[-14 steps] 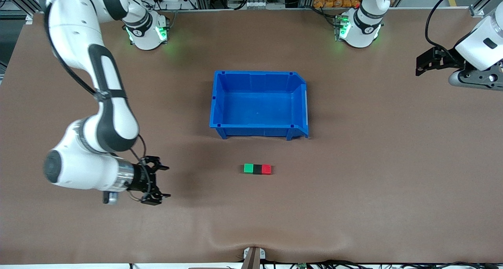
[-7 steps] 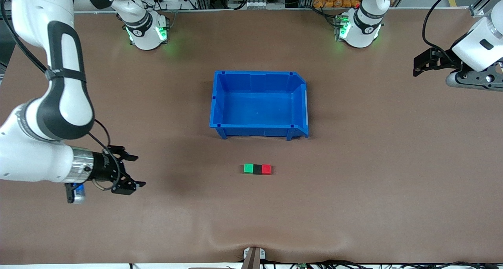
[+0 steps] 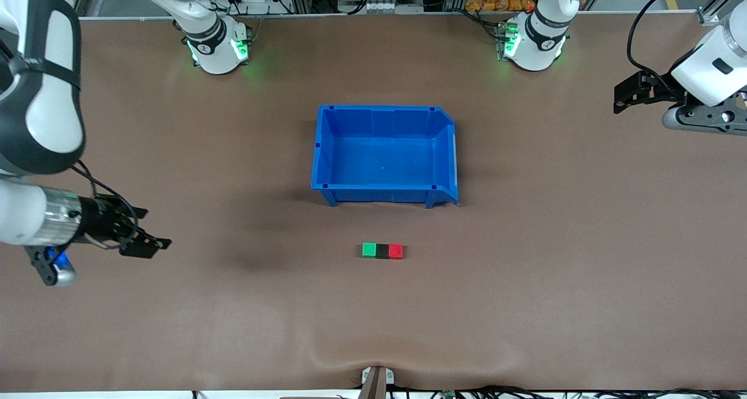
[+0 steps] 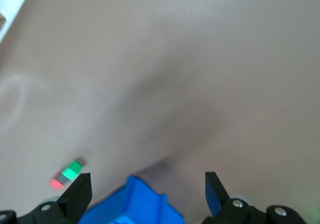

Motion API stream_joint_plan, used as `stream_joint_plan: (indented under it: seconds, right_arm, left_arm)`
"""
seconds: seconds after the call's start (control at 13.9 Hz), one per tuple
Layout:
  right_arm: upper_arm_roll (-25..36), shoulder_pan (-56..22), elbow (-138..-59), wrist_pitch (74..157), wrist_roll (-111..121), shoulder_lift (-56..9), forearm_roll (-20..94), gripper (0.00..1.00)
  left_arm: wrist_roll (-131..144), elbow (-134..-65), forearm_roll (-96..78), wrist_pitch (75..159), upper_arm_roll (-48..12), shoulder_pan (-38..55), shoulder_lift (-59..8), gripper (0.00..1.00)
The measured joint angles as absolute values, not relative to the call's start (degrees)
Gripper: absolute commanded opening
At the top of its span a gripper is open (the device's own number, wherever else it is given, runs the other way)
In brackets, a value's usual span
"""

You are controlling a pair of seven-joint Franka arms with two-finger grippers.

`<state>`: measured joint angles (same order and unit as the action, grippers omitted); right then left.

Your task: Attach green and red cubes to black cube

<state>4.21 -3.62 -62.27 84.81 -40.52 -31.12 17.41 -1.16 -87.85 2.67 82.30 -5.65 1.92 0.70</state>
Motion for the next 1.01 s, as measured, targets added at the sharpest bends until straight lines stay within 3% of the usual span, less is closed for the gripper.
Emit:
stream_joint_plan:
  seconds: [0.72,1.01]
  right_arm:
    - [3.8,-0.2,-62.4,74.2,-20.8,-21.5,10.0,1.00]
    - [0.1,-0.2,-62.5,70.9,-15.3,-16.6,3.3,1.00]
  left_arm:
    - [-1.2,-87.8,2.7,82.3,-5.6,1.9,0.7,1.00]
    - [-1.2,-87.8,2.7,82.3,-5.6,1.9,0.7,1.00]
